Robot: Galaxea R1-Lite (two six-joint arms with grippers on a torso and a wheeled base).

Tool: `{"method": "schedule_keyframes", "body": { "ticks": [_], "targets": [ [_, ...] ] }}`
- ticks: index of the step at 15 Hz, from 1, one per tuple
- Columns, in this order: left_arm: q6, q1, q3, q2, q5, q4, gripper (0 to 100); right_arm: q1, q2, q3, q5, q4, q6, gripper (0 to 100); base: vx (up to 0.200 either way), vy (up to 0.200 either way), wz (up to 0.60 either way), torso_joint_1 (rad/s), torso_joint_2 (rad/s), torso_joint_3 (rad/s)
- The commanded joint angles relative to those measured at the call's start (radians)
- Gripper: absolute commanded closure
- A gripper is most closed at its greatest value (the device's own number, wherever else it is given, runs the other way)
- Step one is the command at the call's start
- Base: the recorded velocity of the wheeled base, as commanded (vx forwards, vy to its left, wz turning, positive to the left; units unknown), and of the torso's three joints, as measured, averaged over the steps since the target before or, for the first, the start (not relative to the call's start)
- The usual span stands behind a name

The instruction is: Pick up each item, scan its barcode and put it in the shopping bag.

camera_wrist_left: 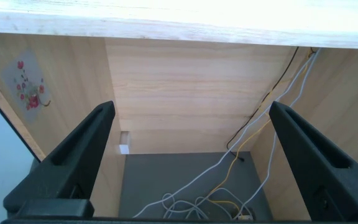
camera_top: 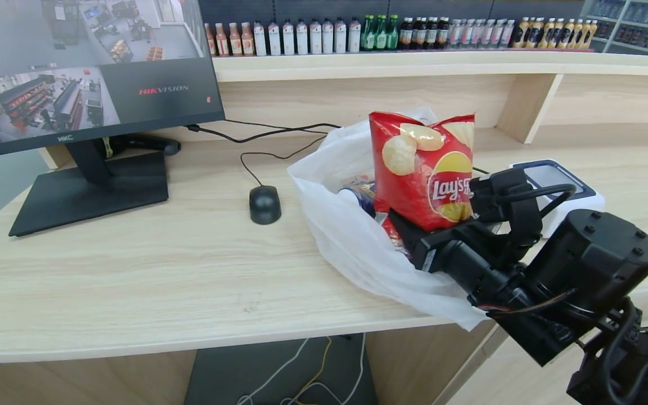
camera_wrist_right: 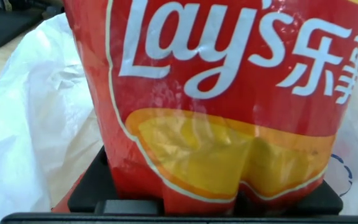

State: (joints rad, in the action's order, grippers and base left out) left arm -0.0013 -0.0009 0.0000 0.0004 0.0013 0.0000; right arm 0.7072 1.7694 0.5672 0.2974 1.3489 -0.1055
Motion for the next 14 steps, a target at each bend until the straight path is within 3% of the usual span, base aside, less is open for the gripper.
{"method": "schedule_keyframes", "body": {
  "ticks": [1, 11, 12, 14],
  "targets": [
    [0.0, 0.001, 0.0, 0.0, 0.0, 0.0, 0, 0.0, 0.013, 0.002, 0.0, -0.002, 0.0, 100, 0.0, 0.0, 0.0, 0.0, 0.0, 0.0],
    [0.0, -0.001, 0.0, 0.0, 0.0, 0.0, 0, -0.002, 0.025, 0.019, 0.0, -0.001, 0.007, 100, 0.0, 0.0, 0.0, 0.0, 0.0, 0.0],
    [0.0, 0.001, 0.0, 0.0, 0.0, 0.0, 0, -0.002, 0.025, 0.02, 0.0, -0.001, 0.007, 0, 0.0, 0.0, 0.0, 0.0, 0.0, 0.0],
    [0.0, -0.001, 0.0, 0.0, 0.0, 0.0, 0, -0.002, 0.022, 0.023, 0.0, -0.001, 0.007, 0, 0.0, 0.0, 0.0, 0.0, 0.0, 0.0]
  ]
}}
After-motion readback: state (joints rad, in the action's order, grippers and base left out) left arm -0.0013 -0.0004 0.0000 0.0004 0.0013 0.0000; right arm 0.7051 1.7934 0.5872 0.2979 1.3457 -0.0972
